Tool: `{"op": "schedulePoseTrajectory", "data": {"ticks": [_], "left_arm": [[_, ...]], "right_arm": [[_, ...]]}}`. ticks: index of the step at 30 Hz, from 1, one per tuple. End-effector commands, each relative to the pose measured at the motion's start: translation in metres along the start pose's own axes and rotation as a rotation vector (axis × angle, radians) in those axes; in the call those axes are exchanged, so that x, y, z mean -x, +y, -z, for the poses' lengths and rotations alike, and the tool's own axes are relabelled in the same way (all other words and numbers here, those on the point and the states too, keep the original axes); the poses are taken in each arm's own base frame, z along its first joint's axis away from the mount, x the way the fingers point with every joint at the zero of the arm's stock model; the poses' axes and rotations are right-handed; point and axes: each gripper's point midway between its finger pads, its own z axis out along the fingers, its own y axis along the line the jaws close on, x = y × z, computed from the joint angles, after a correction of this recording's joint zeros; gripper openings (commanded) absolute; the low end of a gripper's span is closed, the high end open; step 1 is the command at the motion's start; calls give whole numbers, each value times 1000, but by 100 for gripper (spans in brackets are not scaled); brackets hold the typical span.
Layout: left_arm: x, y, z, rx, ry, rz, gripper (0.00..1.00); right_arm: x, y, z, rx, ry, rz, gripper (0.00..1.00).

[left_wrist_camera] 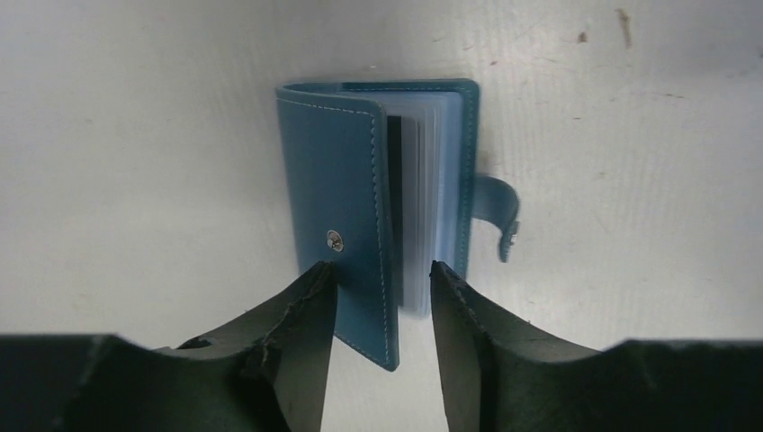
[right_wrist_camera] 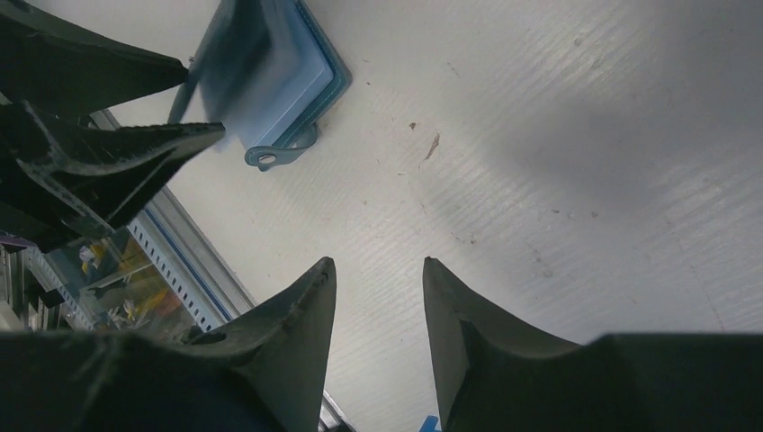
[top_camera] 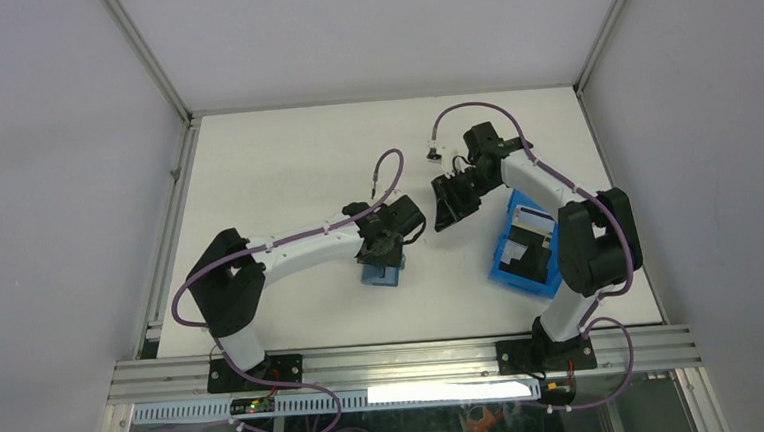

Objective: Put the credit cards into the card holder
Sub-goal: Close the card holder at the center of the board.

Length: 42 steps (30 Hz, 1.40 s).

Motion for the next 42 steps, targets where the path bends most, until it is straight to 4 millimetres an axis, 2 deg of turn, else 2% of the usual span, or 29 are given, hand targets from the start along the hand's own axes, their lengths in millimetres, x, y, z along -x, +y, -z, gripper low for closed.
{"op": "schedulePoseTrajectory", "data": {"ticks": [1, 5, 8, 10, 14, 17, 19, 22, 25, 30, 35, 39, 42], "left_arm": [[3, -47, 7, -236, 4, 31, 45], [-5, -67, 0, -414, 75, 105, 48], [-1, -66, -7, -502, 95, 211, 47], [2, -57, -12, -526, 98, 275, 46], [9, -43, -21, -585, 104, 402, 29], [12, -42, -24, -641, 116, 463, 25], [10, -44, -27, -661, 122, 482, 20], [3, -46, -33, -675, 147, 521, 11], [-2, -48, -41, -686, 159, 559, 7], [-6, -50, -48, -691, 179, 601, 4], [0, -55, -49, -697, 181, 609, 4], [2, -57, -50, -698, 185, 613, 3], [2, -57, -50, -699, 186, 614, 3]], "right_arm": [[11, 15, 3, 54, -72, 39, 44], [15, 27, 8, 85, -132, 90, 44], [14, 39, 11, 129, -164, 144, 44], [12, 48, 10, 163, -176, 196, 44], [4, 68, -4, 201, -170, 334, 44], [2, 80, -21, 191, -135, 357, 44], [8, 77, -30, 142, -116, 291, 44], [15, 60, -39, 23, -92, 207, 43], [18, 48, -45, -58, -61, 154, 44], [9, 42, -57, -133, -5, 164, 45], [8, 33, -58, -217, 11, 160, 46], [11, 23, -56, -276, 17, 152, 38], [12, 20, -54, -298, 21, 155, 25]]}}
